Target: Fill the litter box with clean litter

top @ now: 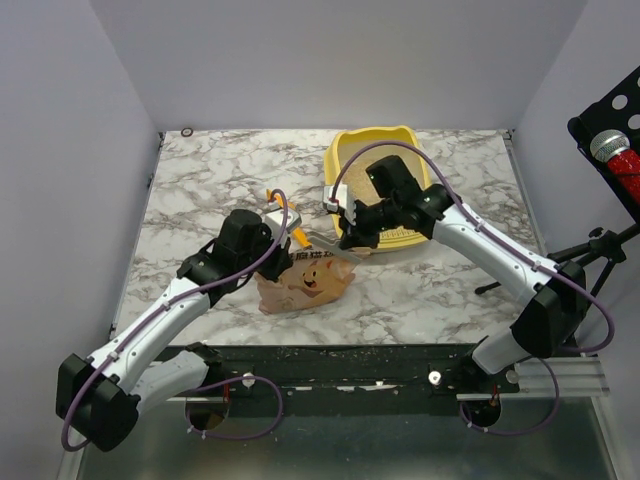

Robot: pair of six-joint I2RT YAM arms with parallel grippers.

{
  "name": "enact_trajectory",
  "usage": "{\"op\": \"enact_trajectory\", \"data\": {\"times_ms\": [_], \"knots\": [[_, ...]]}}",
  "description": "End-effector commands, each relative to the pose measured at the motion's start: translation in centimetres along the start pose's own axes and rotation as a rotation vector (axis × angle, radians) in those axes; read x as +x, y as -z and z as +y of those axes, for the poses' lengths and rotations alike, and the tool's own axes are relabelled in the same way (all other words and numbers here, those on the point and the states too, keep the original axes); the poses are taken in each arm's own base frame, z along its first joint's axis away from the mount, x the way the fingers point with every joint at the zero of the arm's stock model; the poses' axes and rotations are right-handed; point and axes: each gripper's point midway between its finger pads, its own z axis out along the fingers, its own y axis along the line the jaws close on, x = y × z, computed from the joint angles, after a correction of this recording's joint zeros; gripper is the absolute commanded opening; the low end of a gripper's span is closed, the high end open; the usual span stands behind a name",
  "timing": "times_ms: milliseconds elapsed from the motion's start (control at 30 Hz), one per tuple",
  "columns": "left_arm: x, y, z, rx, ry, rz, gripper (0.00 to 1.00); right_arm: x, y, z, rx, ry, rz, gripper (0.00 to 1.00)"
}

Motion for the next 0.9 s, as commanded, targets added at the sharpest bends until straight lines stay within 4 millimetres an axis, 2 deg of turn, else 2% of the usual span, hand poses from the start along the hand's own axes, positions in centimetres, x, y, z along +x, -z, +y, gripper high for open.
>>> {"op": "enact_trajectory", "data": {"times_ms": [0, 433, 600, 867], "knots": [[-2.3, 1.3, 0.9, -0.066, -0.007, -0.094, 0.00, 2.1, 0.6, 0.3, 0.016, -0.007, 0.146, 0.00], [-2.5, 1.7, 1.0, -0.078, -0.008, -0.112, 0.00, 1.6, -1.8, 3.1, -0.076, 0.084, 0.158, 0.00], [-2.7, 1.9, 0.9, -0.077, -0.009, -0.119, 0.00, 1.5, -2.6, 2.9, -0.065, 0.089, 0.158, 0.00], [-2.8, 1.9, 0.8, -0.073, -0.008, -0.124, 0.00, 1.0, -5.3, 2.6, -0.058, 0.099, 0.177, 0.00]]}}
